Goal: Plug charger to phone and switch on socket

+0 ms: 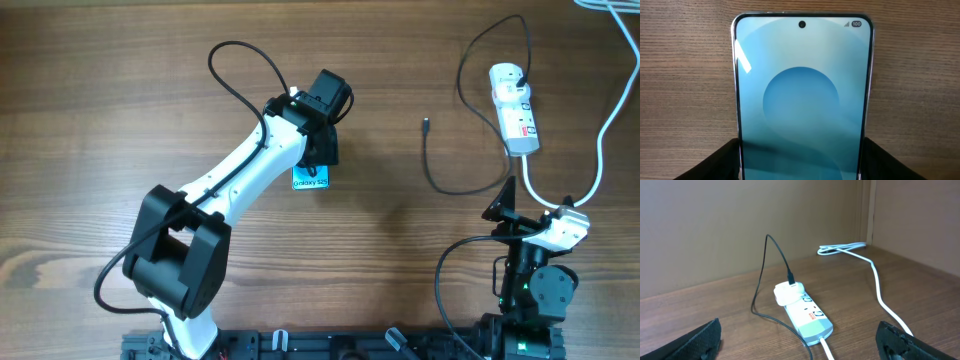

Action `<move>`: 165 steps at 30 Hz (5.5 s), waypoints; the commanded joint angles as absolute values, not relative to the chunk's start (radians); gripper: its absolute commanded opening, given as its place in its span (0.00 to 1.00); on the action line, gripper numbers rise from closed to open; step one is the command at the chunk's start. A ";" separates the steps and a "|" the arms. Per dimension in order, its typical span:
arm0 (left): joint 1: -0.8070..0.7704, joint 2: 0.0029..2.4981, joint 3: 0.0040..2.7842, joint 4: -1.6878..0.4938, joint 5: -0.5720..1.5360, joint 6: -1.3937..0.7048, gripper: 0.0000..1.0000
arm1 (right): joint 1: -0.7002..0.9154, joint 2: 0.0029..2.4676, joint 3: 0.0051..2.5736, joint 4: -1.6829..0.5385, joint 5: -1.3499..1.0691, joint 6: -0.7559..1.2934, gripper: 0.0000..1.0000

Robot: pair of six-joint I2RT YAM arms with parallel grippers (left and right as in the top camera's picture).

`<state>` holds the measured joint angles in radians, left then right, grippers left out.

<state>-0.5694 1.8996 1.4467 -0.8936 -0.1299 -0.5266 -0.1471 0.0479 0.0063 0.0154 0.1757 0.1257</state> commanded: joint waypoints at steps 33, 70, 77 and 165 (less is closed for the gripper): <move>-0.450 1.890 1.644 -1.115 0.815 -0.657 0.33 | -0.151 0.049 0.006 0.021 0.159 0.112 1.00; -0.439 1.891 1.644 -1.078 0.607 -0.553 0.37 | -0.151 0.049 0.005 0.021 0.159 0.112 1.00; -0.438 1.891 1.644 -1.079 0.582 -0.553 0.37 | -0.151 0.050 0.006 0.021 0.159 0.112 1.00; -0.369 1.891 1.644 -0.911 0.524 -0.855 0.37 | 0.558 1.272 0.590 0.407 -0.066 0.821 0.88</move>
<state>-0.3664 1.8992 1.6173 -0.9180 0.5358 -0.8440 0.5526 1.2407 0.5674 0.3946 -0.1215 0.7689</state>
